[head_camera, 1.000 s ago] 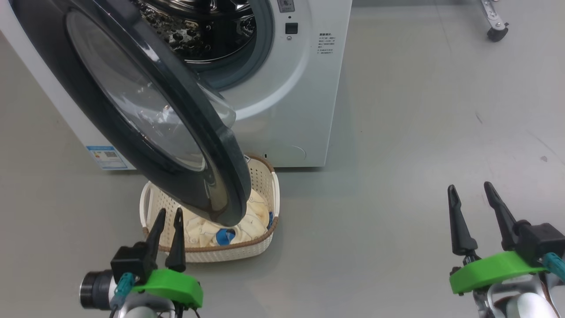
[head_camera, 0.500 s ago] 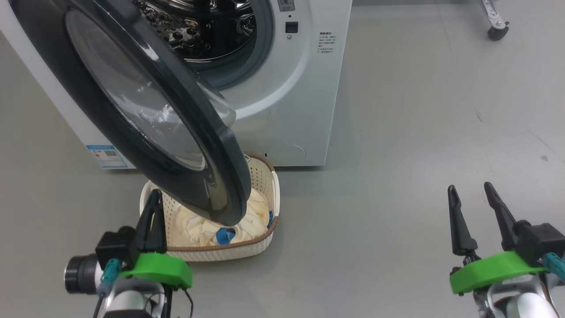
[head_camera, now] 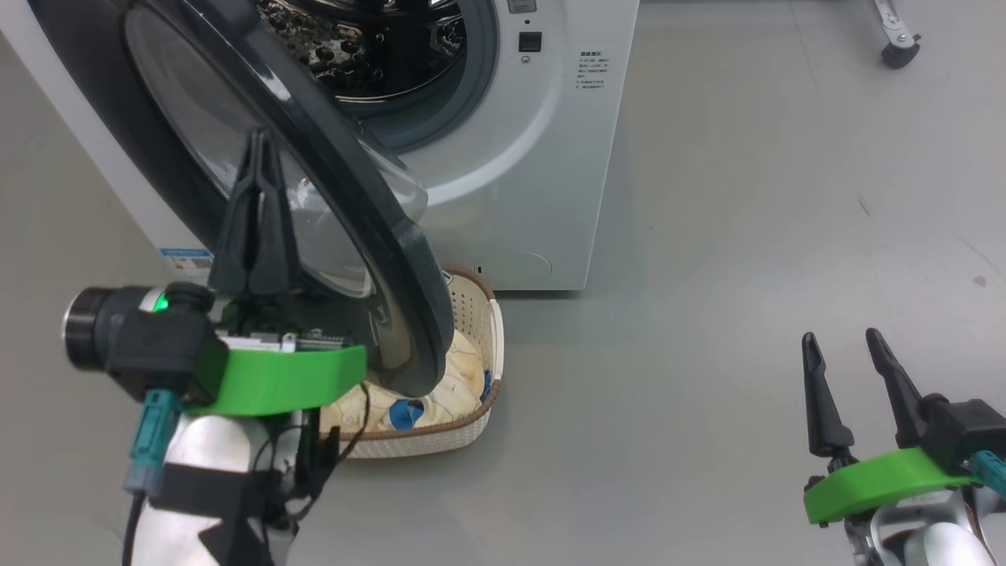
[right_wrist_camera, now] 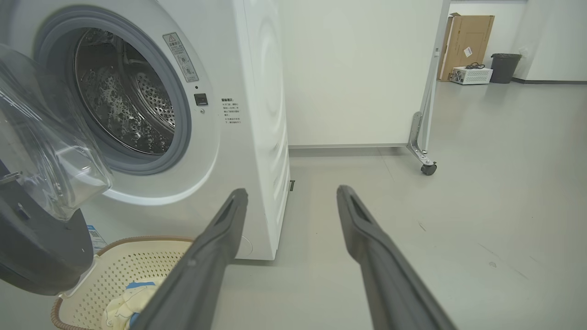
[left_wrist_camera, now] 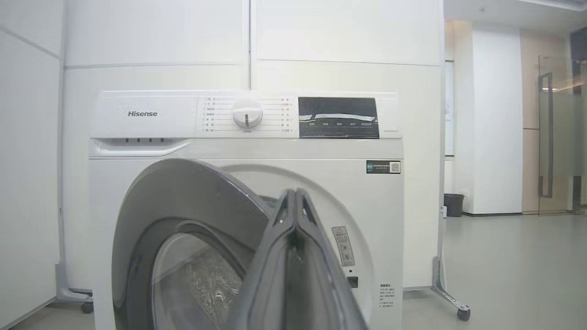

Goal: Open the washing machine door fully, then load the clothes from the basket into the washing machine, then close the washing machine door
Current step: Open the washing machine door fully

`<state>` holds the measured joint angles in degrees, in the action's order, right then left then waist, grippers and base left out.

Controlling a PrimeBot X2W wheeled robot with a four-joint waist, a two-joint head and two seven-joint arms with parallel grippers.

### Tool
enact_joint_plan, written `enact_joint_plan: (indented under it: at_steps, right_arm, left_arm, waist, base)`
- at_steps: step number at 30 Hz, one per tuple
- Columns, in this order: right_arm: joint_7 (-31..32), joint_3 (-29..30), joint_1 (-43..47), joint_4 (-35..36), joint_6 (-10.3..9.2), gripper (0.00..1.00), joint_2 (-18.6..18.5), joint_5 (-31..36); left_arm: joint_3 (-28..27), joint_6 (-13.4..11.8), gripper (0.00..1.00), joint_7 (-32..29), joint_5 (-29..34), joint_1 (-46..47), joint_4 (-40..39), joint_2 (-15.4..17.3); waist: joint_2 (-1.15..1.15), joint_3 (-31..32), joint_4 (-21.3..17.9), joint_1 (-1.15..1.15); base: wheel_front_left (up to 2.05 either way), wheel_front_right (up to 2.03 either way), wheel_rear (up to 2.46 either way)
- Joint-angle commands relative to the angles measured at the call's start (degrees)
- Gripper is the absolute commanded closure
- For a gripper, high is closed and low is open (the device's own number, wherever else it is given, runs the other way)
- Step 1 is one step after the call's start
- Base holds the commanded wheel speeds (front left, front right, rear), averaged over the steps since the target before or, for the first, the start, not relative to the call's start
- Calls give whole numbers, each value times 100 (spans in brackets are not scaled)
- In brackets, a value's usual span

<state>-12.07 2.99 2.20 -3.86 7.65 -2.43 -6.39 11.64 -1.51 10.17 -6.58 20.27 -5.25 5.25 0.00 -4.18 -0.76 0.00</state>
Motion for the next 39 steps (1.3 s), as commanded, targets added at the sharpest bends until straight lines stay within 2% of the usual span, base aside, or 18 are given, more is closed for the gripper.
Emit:
enact_joint_plan:
  at_steps: [1, 8, 12, 16, 27, 39]
  right_arm:
    - [-59, -113, -184, 159, -16, 0, -45, -39]
    - [-78, -198, -209, 87, -16, 0, -45, -50]
    - [-79, -224, -212, 42, -16, 0, -45, -55]
    - [-66, -248, -211, 4, -16, 0, -45, -64]
    - [-17, -293, -173, -26, -16, 0, -44, -61]
    - [-4, -238, -157, 38, -16, 0, -44, -55]
  left_arm:
    - [-26, 55, 100, -108, 38, 354, -359, 60]
    - [948, 332, 100, -663, -348, 554, -700, -163]
    - [1472, 385, 100, -900, -762, 514, -434, -214]
    - [1889, 298, 100, -988, -1207, 520, 144, -232]
    - [2157, -122, 100, -600, -1855, 971, 1565, -236]
    - [2044, -342, 100, -386, -2065, 1217, 2297, -232]
  waist:
    - [0, -10, -10, 0]
    - [0, -27, -129, 0]
    - [0, -11, -213, 0]
    - [0, 8, -298, 0]
    - [0, 62, -446, 0]
    - [0, 44, -403, 0]
  base:
    - [0, 0, 0]
    - [0, 0, 0]
    - [0, 0, 0]
    - [0, 0, 0]
    - [0, 0, 0]
    - [0, 0, 0]
